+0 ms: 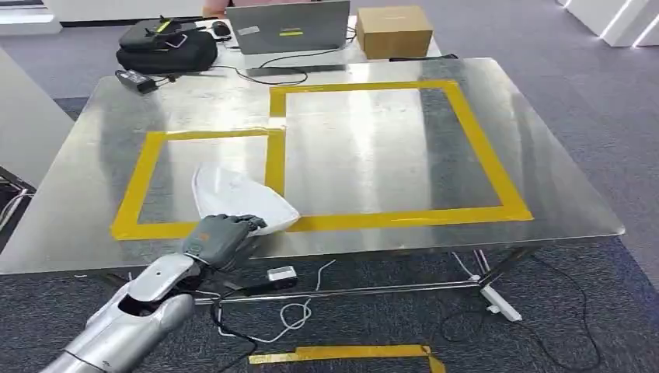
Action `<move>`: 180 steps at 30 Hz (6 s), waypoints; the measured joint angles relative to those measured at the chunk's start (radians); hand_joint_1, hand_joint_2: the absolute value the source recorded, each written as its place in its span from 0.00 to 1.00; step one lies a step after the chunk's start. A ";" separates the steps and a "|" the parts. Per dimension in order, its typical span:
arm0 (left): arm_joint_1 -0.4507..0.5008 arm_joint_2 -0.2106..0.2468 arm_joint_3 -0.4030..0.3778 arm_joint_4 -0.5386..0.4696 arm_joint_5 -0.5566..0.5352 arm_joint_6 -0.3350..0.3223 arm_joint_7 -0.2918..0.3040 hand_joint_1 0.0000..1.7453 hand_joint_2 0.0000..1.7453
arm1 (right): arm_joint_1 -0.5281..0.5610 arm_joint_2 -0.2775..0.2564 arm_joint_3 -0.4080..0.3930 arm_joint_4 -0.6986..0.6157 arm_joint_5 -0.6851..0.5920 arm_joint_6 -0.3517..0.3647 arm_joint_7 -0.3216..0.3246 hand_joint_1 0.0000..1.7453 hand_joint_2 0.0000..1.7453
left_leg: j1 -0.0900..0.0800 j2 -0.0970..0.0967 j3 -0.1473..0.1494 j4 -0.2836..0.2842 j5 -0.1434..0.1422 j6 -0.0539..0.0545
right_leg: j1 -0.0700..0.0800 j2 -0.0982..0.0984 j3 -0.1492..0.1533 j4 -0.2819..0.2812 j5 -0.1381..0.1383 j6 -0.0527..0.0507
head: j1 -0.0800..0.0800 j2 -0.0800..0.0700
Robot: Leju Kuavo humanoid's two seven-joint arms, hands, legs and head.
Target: Take the parts from the cabinet and place them on the table.
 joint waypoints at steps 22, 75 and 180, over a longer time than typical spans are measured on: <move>-0.027 0.000 0.011 0.042 -0.045 0.020 0.007 1.00 1.00 | 0.001 0.012 -0.010 -0.002 0.018 -0.005 0.022 0.00 0.00 | 0.000 0.000 0.000 0.000 0.000 0.000 | 0.000 0.000 0.000 0.000 0.000 0.000 | 0.000 0.000; 0.067 0.011 0.111 -0.007 -0.018 0.056 -0.005 0.00 0.00 | 0.017 -0.002 -0.017 0.074 0.100 -0.090 -0.029 0.00 0.00 | -0.007 0.000 -0.002 0.010 -0.009 0.020 | -0.008 -0.001 0.004 -0.005 0.000 0.014 | 0.000 0.000; 0.571 -0.425 1.294 0.183 -0.202 -0.030 -0.289 0.00 0.00 | 0.068 -0.053 -0.169 0.097 0.118 -0.152 -0.031 0.00 0.00 | -0.012 0.034 -0.014 -0.027 0.035 0.043 | 0.005 -0.004 0.043 0.123 -0.031 0.027 | 0.013 0.000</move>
